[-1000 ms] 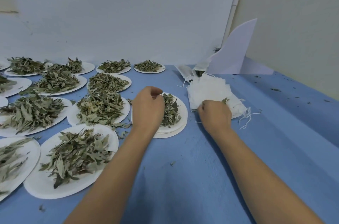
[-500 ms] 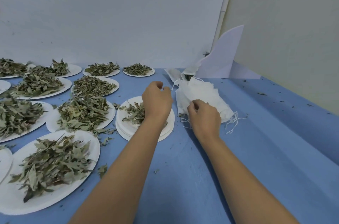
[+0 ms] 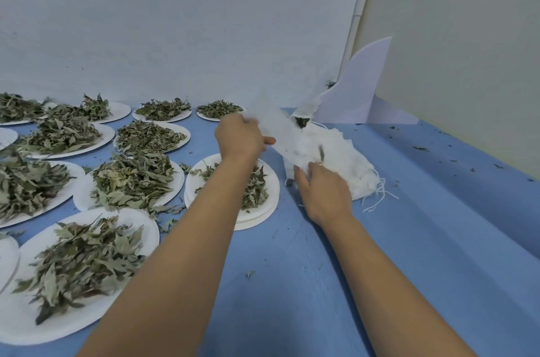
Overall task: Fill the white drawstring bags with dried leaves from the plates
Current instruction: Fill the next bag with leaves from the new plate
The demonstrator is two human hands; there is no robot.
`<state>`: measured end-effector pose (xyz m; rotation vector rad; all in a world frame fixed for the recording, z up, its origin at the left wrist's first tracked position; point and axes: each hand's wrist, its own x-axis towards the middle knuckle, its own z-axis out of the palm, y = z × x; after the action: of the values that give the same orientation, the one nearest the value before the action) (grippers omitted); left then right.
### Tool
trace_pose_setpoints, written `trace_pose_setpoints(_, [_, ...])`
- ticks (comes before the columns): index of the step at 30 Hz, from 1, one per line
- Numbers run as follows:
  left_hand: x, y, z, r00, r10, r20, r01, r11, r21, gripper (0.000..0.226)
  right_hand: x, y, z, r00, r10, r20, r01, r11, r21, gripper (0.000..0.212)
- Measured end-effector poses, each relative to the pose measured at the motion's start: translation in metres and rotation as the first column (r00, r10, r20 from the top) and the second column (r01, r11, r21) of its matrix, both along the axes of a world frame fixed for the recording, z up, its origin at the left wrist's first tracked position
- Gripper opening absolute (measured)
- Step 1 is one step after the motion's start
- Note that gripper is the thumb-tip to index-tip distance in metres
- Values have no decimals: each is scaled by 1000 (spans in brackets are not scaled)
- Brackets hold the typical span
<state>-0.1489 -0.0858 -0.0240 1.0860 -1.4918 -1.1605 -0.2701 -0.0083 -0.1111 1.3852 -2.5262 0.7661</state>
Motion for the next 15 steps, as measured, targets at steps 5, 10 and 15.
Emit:
trace_pose_setpoints(5, [47, -14, 8, 972, 65, -227, -47, 995, 83, 13, 6, 1, 2, 999, -13, -47, 15, 998, 53, 44])
trace_pose_setpoints(10, [86, -13, -3, 960, 88, -265, -55, 990, 130, 9, 24, 0, 20, 967, 186, 174, -94, 895, -436, 34])
trace_pose_setpoints(15, [104, -10, -9, 953, 83, -290, -39, 987, 154, 14, 49, -25, 45, 688, 532, 493, -207, 796, -568, 44])
